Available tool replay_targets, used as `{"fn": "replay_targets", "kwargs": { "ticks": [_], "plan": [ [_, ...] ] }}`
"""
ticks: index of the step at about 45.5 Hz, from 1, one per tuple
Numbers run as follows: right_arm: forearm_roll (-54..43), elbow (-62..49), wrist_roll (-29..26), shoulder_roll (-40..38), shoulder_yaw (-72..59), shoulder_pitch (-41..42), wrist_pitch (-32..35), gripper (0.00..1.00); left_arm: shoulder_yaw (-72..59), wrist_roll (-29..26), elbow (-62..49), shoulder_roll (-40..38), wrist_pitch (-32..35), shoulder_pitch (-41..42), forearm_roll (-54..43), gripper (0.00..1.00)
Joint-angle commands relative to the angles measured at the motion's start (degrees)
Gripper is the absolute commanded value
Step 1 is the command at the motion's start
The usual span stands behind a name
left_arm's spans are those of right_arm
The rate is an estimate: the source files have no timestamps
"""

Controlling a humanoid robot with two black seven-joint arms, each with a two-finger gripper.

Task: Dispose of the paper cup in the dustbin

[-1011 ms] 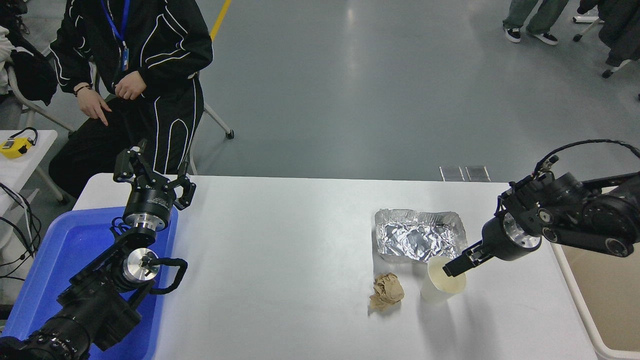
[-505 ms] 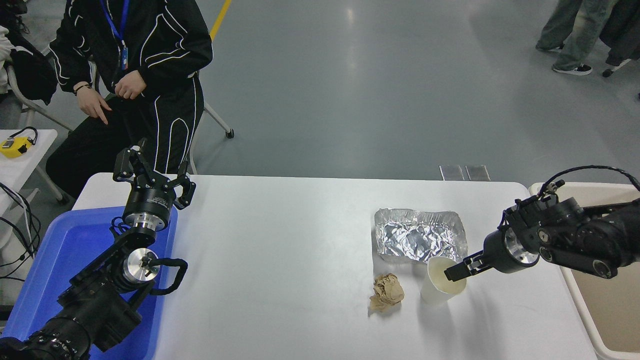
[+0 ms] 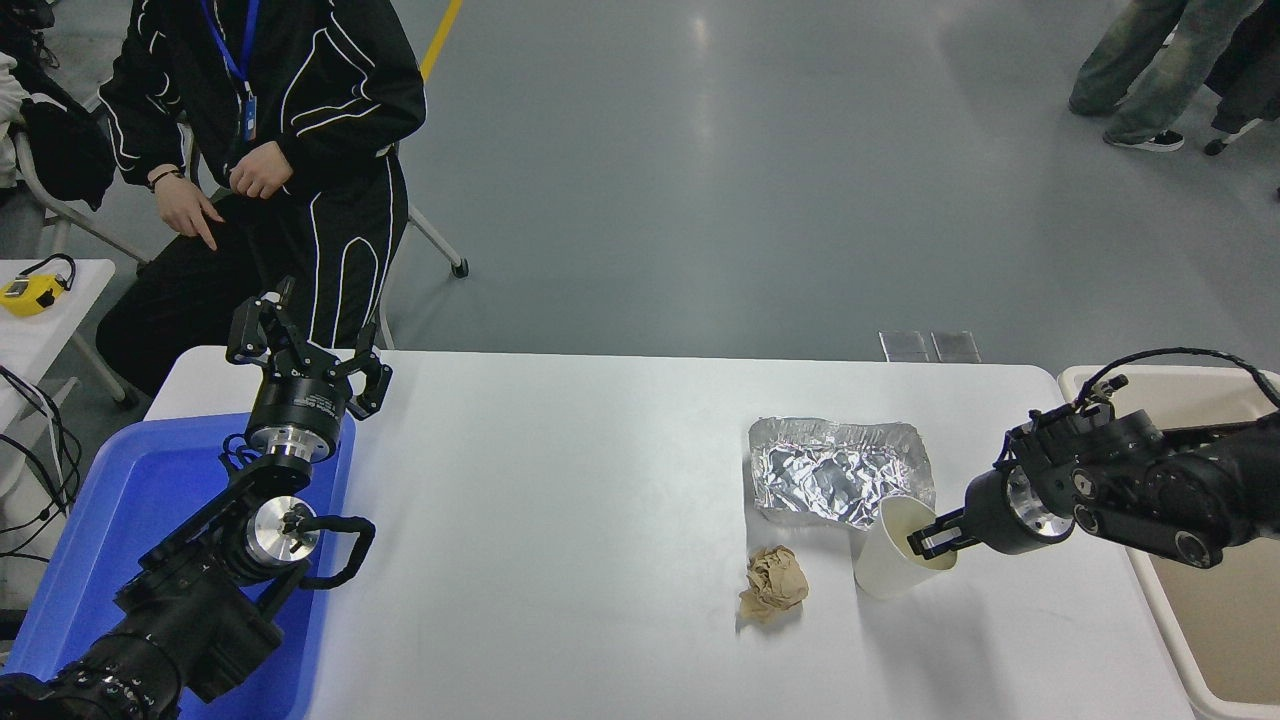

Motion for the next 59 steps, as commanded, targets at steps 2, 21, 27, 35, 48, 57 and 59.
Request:
{"fn": "replay_targets", "kwargs": {
  "ticks": [2, 21, 27, 35, 48, 57, 59],
  "plan": [
    [0.0, 2.0, 1.0, -3.5, 0.2, 2.7, 1.6, 0.00, 0.0, 0.0, 0.0, 0.0, 0.0, 0.0, 0.0, 1.00],
    [10.7, 10.1, 5.2, -13.6, 8.4, 17.9, 15.2, 0.00, 0.0, 0.0, 0.0, 0.0, 0.0, 0.0, 0.0, 1.00],
    [18.3, 0.7, 5.1, -13.8, 12.0, 17.7, 15.5, 0.00, 0.0, 0.0, 0.0, 0.0, 0.0, 0.0, 0.0, 1.00],
    [31.8, -20.1, 5.1, -10.0, 13.3, 13.6, 15.2, 0.00, 0.0, 0.0, 0.0, 0.0, 0.0, 0.0, 0.0, 1.00],
    [48.0, -57.2, 4.3, 0.8, 13.4, -7.9, 13.3, 0.00, 0.0, 0.0, 0.0, 0.0, 0.0, 0.0, 0.0, 1.00],
    [52.3, -61.1, -4.5, 2.0, 18.2, -20.8, -3.0, 0.00, 0.0, 0.0, 0.0, 0.0, 0.0, 0.0, 0.0, 1.00],
    [52.3, -61.1, -6.0, 1.9, 19.6, -21.9, -4.8, 0.00, 0.0, 0.0, 0.0, 0.0, 0.0, 0.0, 0.0, 1.00]
  ]
}}
